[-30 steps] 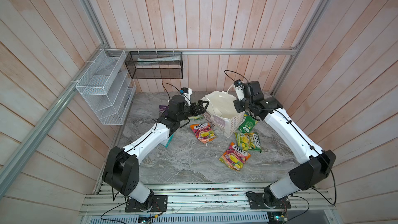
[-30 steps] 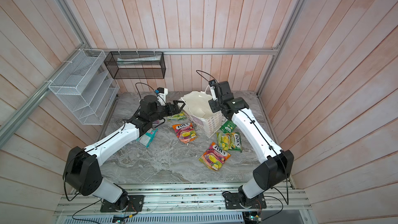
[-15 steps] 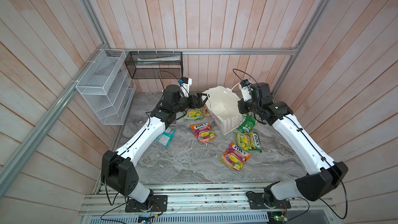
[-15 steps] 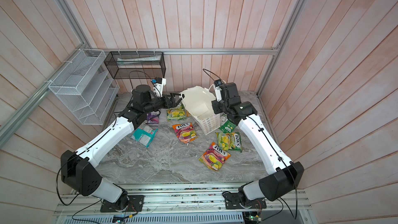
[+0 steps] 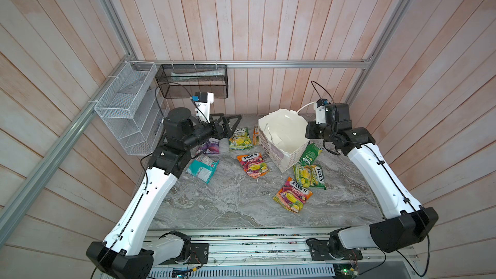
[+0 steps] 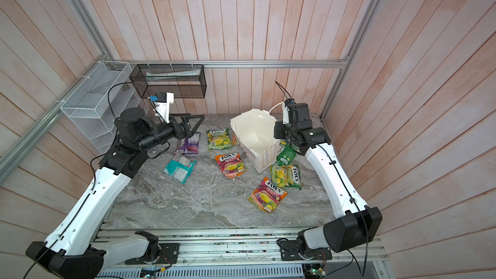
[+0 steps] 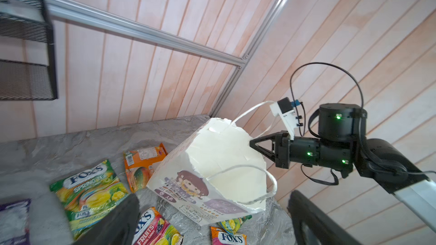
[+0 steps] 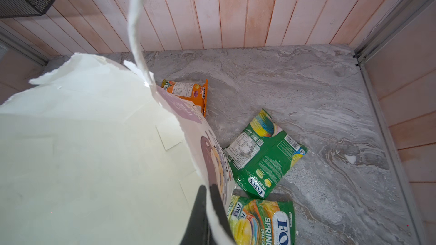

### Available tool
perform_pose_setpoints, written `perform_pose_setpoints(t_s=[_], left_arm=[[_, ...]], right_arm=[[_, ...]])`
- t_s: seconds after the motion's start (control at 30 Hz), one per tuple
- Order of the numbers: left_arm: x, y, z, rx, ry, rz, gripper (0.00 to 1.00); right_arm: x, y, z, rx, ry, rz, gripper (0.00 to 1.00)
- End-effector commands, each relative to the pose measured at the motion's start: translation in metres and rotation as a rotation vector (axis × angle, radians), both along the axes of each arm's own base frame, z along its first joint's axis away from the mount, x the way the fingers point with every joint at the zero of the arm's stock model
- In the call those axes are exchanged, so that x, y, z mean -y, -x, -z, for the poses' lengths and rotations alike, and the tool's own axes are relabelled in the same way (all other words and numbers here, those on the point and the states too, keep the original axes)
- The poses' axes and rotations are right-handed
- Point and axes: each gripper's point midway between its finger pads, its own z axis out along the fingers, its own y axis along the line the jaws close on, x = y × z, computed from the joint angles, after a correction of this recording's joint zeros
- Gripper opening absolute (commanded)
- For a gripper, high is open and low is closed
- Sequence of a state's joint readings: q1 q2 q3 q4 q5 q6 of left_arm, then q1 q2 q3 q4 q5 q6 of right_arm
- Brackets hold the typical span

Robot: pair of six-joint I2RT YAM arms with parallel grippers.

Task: Place the snacks into the paper bag
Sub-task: Pick up the snack from the middle-left of the table.

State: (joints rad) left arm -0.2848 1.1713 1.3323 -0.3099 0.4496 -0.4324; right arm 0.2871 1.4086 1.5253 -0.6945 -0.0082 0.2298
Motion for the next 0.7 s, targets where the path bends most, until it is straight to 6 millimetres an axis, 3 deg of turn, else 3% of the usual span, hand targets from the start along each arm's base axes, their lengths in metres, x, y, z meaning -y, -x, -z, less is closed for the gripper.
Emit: perform_pose_setpoints(t_s=[0.0,0.07,0.13,0.27,0.47,0.67], left_arm=[[-0.039,-0.013,0.067,-0.227,0.01,-0.156,1.0],[-0.063,-0.016,0.098,-0.334,0.013,-0.254,1.0],[-0.082,-0.017,0.141,-0.479,0.023,-0.348,1.0],[-0.106,-0.008,0.213,-0.7,0.053,-0.476,1.0],[-0.144,0.006,0.279,-0.865,0.018,-0.731,1.0],[-0.146,0.006,0.315,-0.956,0.031,-0.773,1.0]], right_arm=[[-0.006,0.011,-0.009,-0.009,-0.068,-0.016,0.0],[-0.006,0.012,-0.007,-0.012,-0.069,-0.016,0.0],[-0.004,0.014,-0.003,-0.012,-0.068,-0.009,0.0],[-0.003,0.017,-0.001,0.003,-0.086,-0.001,0.0],[-0.006,0.021,0.005,-0.006,-0.108,-0.009,0.0],[-0.003,0.026,0.007,0.009,-0.119,0.008,0.0]])
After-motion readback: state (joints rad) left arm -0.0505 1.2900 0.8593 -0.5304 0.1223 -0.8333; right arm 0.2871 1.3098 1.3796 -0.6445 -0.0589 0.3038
